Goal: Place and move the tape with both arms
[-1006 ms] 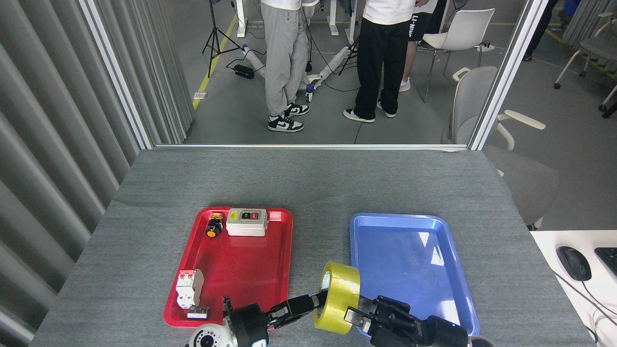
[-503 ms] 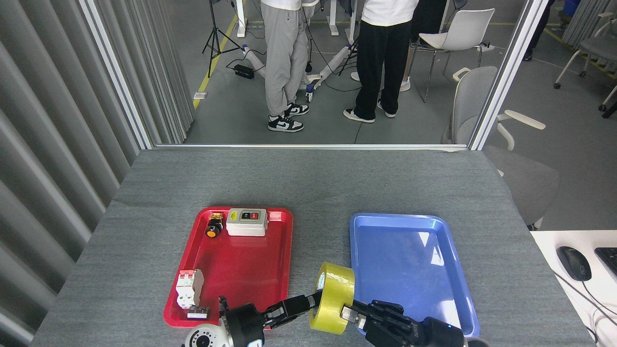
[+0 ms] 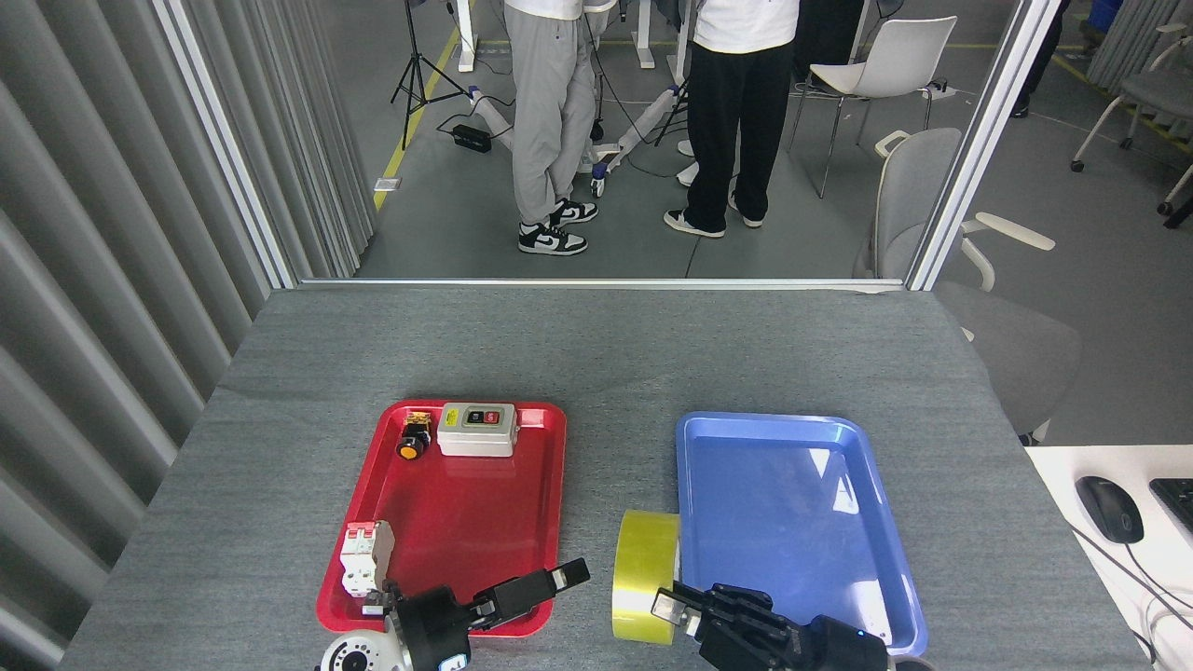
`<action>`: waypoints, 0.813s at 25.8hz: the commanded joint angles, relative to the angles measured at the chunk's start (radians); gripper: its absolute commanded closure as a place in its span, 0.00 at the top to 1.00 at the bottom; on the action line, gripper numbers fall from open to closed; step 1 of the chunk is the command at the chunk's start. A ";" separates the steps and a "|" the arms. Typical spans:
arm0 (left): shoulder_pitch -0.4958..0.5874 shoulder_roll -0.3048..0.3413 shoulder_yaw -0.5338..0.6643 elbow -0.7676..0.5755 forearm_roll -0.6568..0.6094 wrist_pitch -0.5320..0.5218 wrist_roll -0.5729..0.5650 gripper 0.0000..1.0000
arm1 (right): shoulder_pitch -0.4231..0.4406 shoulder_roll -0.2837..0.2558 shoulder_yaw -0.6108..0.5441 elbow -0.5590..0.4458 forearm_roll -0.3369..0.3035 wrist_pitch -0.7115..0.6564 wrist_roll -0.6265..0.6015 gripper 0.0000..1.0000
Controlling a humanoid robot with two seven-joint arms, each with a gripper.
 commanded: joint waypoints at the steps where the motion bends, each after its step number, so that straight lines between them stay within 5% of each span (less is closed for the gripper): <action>1: -0.007 0.020 0.021 0.023 0.007 -0.048 -0.014 1.00 | 0.001 0.005 0.002 0.001 0.001 -0.001 -0.010 0.24; 6: -0.008 0.031 0.035 0.014 0.009 -0.073 -0.013 1.00 | 0.001 0.016 0.002 0.001 0.002 -0.001 -0.010 0.22; 16: -0.047 0.020 0.270 0.003 0.000 -0.096 0.023 1.00 | -0.009 -0.001 -0.030 -0.008 0.010 -0.001 -0.026 0.12; 19: -0.053 0.022 0.309 -0.001 -0.080 -0.105 0.254 1.00 | -0.005 -0.026 -0.119 -0.002 0.031 -0.001 -0.038 0.12; 21: -0.051 0.031 0.308 -0.004 -0.325 -0.105 0.539 1.00 | -0.008 -0.078 -0.136 0.001 0.038 -0.001 -0.046 0.12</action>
